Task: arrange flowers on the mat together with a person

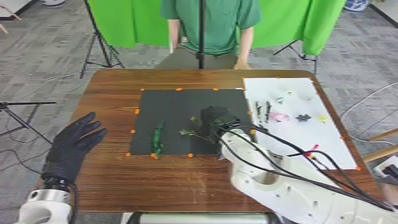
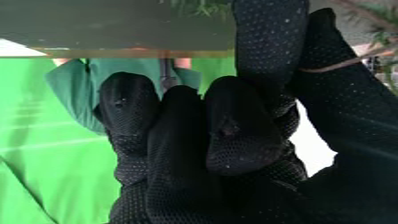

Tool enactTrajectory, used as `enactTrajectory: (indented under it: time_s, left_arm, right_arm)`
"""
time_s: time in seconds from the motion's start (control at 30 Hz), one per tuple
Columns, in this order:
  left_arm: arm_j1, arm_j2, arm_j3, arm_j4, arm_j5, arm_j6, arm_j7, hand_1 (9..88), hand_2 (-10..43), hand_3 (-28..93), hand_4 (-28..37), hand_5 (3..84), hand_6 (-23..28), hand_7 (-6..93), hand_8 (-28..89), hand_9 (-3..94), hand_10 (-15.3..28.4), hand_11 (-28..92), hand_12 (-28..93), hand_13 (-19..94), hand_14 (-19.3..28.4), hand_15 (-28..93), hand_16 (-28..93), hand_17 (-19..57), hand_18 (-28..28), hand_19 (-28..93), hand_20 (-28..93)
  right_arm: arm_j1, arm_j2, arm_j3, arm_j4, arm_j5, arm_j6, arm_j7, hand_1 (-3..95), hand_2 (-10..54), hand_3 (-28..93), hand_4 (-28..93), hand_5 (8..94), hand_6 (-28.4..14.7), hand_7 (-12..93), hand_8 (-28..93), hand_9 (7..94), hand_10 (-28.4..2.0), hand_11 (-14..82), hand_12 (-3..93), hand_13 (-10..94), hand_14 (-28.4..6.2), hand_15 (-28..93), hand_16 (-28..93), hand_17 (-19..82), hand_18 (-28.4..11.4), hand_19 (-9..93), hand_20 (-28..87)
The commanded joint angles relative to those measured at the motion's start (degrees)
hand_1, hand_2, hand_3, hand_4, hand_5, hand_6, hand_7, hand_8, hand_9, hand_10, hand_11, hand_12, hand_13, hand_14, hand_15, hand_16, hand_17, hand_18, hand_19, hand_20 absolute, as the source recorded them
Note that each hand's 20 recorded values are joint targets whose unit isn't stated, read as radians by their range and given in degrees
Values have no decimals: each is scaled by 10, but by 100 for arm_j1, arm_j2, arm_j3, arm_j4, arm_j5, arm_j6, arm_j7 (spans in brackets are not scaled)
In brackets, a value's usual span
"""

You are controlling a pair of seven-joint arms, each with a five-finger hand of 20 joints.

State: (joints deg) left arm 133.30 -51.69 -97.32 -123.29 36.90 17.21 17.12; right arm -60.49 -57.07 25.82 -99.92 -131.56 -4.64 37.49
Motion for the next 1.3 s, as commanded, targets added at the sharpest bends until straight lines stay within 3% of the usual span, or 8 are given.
enactTrajectory:
  time_s: [0.03,0.17,0.33,0.4,0.63,0.93,1.1,1.3]
  left_arm:
    - [-35,-26,69,59,62,-67,-135,288,37,699,-254,398,37,170,-85,345,139,280,138,326,176,336,-20,-25,225,508,53]
    - [-64,-16,93,76,70,-86,-154,289,38,697,-255,397,37,170,-85,346,140,281,138,326,176,337,-20,-25,225,508,53]
    - [-79,-15,100,83,89,-108,-202,289,38,698,-255,397,37,169,-85,345,140,282,138,327,177,338,-20,-25,225,508,53]
    - [-96,-12,112,89,87,-108,-210,289,38,699,-255,397,37,170,-85,346,139,282,138,327,176,339,-20,-25,225,508,53]
    - [-133,1,140,93,102,-124,-219,288,38,699,-255,398,37,170,-85,346,140,283,138,327,176,338,-20,-25,225,508,53]
    - [13,6,82,43,46,-18,-70,289,38,698,-255,397,36,170,-85,346,140,282,137,327,176,336,-20,-25,224,508,53]
    - [62,5,56,24,41,-2,-43,289,37,699,-255,397,36,171,-85,346,140,282,138,326,175,335,-19,-26,225,509,54]
    - [33,-10,74,33,47,-17,-44,289,38,699,-255,397,36,171,-86,346,139,282,138,327,175,335,-19,-26,225,509,54]
  right_arm:
    - [42,-530,86,139,376,-542,265,321,-24,850,-172,937,29,491,-74,937,-75,685,416,917,-73,876,314,526,-231,932,469]
    - [4,-679,188,171,598,-692,360,312,-8,841,-180,937,30,486,-78,937,-75,686,410,921,-72,872,318,531,-233,932,470]
    - [-34,-837,271,261,681,-691,402,226,122,799,-217,937,26,471,-80,937,-76,672,421,920,-75,866,327,531,-235,932,471]
    - [-24,-889,283,307,696,-690,423,208,140,788,-221,937,24,465,-79,937,-77,666,429,919,-75,865,329,530,-235,932,470]
    - [-56,-1020,435,298,718,-681,493,179,149,778,-227,937,23,457,-77,937,-77,664,426,924,-67,863,324,536,-236,932,471]
    - [-235,-544,867,-357,730,-769,250,175,150,773,-224,937,20,453,-76,936,-78,660,434,919,-71,860,333,530,-240,932,476]
    - [-348,-356,930,-513,827,-1147,201,172,154,767,-226,935,17,446,-76,933,-82,658,435,916,-73,861,332,525,-242,932,477]
    - [-428,-354,902,-438,993,-1553,205,130,230,729,-247,933,12,420,-79,927,-89,642,425,907,-80,851,330,510,-247,932,461]
